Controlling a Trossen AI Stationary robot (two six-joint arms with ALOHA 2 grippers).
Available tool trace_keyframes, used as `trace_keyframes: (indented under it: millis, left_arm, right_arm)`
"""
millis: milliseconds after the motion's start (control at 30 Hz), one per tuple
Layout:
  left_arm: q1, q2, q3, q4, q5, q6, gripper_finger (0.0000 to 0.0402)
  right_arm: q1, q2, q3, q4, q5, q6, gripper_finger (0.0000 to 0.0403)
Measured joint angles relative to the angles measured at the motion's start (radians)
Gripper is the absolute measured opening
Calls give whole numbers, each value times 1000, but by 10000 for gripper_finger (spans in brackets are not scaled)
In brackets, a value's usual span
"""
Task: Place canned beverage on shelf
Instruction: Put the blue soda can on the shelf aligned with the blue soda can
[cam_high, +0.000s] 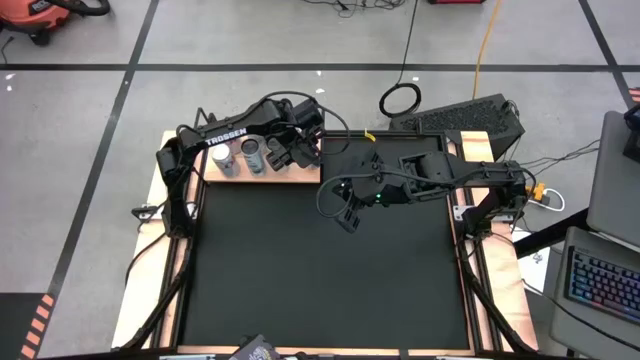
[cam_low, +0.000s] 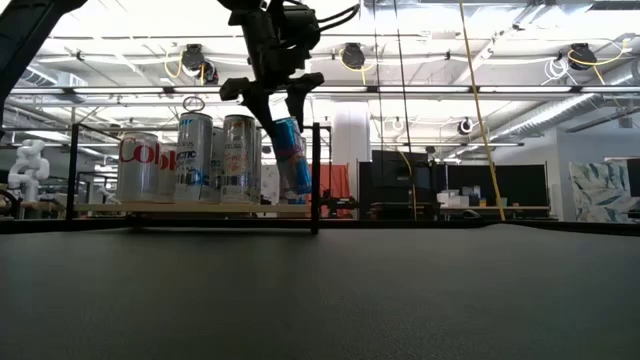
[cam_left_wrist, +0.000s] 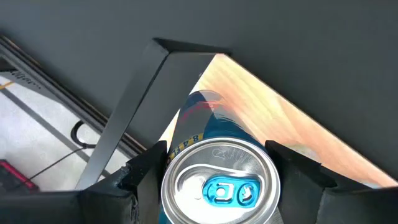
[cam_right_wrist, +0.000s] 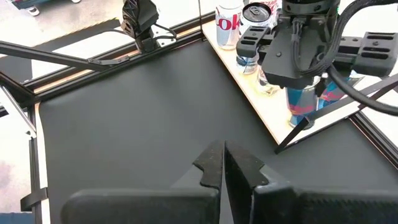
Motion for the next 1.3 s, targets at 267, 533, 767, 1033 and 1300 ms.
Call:
trace_keyframes:
  millis: [267,533,767,1033,1300]
  left_arm:
    - [1,0,0,-14,-5,-27,231]
    - [1,0,0,-21,-37,-53,232]
    - [1,0,0,-54,-37,-91,232]
    - [1,0,0,-47,-37,-79,232]
    - [1,0,0,-43,-26,-30,232]
  right_arm:
    - [0,0,0,0,0,0,0]
    - [0,0,0,0,0,0,0]
    - [0,0,0,0,0,0,0]
    - [0,0,0,0,0,0,0]
    - [0,0,0,0,0,0,0]
